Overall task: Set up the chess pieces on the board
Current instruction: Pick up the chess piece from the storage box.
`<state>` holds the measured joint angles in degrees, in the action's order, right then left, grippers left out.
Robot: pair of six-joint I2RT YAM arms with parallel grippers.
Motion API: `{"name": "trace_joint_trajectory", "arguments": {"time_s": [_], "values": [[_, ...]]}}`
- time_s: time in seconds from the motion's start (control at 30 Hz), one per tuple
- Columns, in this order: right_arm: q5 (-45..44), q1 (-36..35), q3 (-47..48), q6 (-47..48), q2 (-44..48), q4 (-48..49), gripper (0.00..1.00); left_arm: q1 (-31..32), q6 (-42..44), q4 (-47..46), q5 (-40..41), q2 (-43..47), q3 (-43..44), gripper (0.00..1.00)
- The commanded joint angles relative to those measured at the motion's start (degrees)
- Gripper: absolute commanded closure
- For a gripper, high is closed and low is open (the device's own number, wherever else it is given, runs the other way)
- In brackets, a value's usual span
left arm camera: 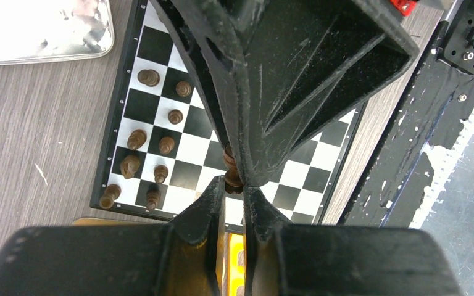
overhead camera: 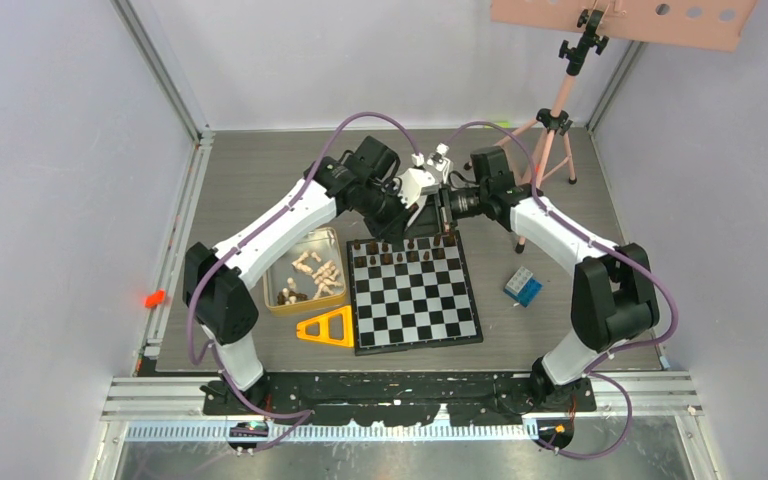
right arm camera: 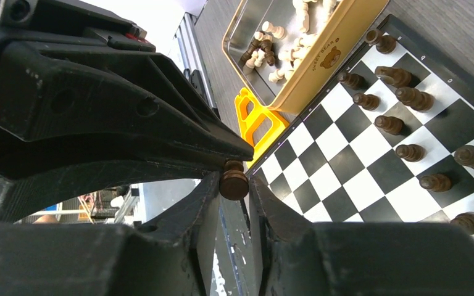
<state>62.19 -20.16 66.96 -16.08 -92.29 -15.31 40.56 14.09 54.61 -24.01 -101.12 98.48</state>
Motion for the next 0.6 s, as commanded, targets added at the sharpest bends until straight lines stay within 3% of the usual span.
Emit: {"name": "trace_joint_trajectory", "arguments": {"time_s": [0.0, 0.2, 0.37, 0.5, 0.57], "values": [[1.65, -0.40, 1.19, 1.05, -0.08, 0.11, 0.75, 0.30, 0.32, -1.76, 1.00, 0.55, 2.14, 0.97], [1.28, 0.33, 2.14, 1.56, 0.64, -0.46, 0.97, 0.16, 1.65, -2.99, 0.00, 2.13, -0.50, 0.80], [2.48, 2.65, 2.62, 1.09, 2.63, -0.42, 0.99, -1.30, 4.99, -7.97, -1.70, 6.66, -5.40, 0.70], [3.62, 3.70, 2.14, -0.23, 4.14, 0.22, 0.99, -4.92, 2.82, -17.94, -6.68, 11.05, -11.36, 0.41], [4.01, 4.32, 1.25, -2.55, 4.93, 3.77, 0.99, -7.28, 1.65, -20.22, -12.34, 11.49, -12.15, 0.32]]}}
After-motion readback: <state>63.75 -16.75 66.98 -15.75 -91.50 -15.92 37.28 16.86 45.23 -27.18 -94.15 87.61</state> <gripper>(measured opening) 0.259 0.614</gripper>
